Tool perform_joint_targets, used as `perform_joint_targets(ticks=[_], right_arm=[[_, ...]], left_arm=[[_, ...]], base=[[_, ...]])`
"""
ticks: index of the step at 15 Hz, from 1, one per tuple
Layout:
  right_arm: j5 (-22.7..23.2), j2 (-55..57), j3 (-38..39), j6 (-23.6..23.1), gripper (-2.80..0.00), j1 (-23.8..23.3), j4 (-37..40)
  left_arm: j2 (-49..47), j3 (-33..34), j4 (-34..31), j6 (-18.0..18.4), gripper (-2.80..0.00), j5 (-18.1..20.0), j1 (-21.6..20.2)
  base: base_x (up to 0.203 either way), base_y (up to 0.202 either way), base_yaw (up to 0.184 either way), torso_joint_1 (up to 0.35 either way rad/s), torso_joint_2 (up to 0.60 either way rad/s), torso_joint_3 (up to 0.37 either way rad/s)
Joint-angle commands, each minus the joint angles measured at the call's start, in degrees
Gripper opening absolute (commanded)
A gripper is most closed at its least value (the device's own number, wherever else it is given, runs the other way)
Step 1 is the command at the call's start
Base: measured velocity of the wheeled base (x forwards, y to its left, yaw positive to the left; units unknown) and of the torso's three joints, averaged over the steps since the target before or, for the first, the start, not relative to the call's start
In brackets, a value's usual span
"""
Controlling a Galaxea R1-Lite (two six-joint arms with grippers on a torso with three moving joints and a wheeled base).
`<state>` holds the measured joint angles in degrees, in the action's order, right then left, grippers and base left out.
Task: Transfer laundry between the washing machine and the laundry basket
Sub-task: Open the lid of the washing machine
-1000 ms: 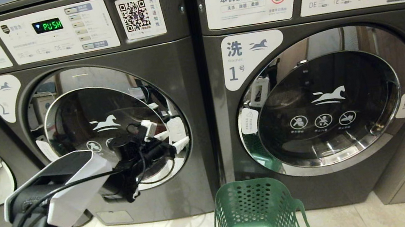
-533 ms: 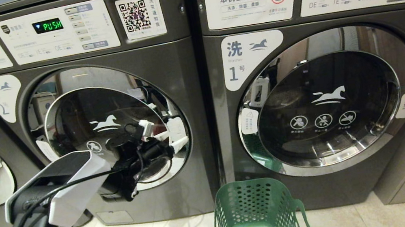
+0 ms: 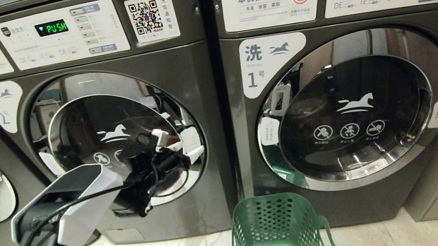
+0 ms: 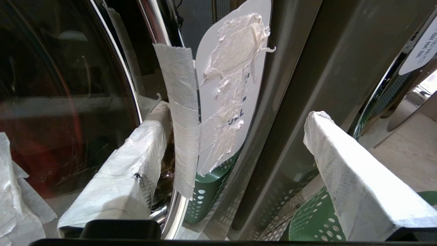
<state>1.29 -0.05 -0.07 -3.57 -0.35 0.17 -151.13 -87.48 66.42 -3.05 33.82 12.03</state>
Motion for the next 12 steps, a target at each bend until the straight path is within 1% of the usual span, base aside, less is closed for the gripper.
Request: perform_joint_targets(ticks=[1,3,6,7,10,12], right_arm=[[0.0,0.0,0.0,0.0,-2.8,0.0,0.0],[0.0,0.0,0.0,0.0,-2.8,0.0,0.0],[0.0,0.0,0.0,0.0,-2.8,0.0,0.0],[0.0,0.0,0.0,0.0,-2.8,0.0,0.0],[0.0,0.0,0.0,0.0,-2.8,-0.1,0.0],[0.0,0.0,0.0,0.0,-2.8,0.0,0.0]], left_arm=[[-0.2,-1.1,0.1,-0.1,0.0,0.2,0.1],[-0.2,-1.5,0.0,-0.3,0.0,1.4,0.4],[-0.2,-1.4,0.1,-0.6,0.0,5.9,0.6],[-0.3,-1.4,0.4,-0.6,0.0,6.7,0.9],[-0.4,-1.2,0.6,-0.6,0.0,7.3,1.1],[-0.4,-0.7,1.8,-0.6,0.0,9.4,1.1]], base=[[0.0,0.0,0.0,0.0,0.0,0.0],[0.0,0.0,0.0,0.0,0.0,0.0],[0.0,0.0,0.0,0.0,0.0,0.0],[0.0,0.0,0.0,0.0,0.0,0.0],[0.0,0.0,0.0,0.0,0.0,0.0],[0.0,0.0,0.0,0.0,0.0,0.0]])
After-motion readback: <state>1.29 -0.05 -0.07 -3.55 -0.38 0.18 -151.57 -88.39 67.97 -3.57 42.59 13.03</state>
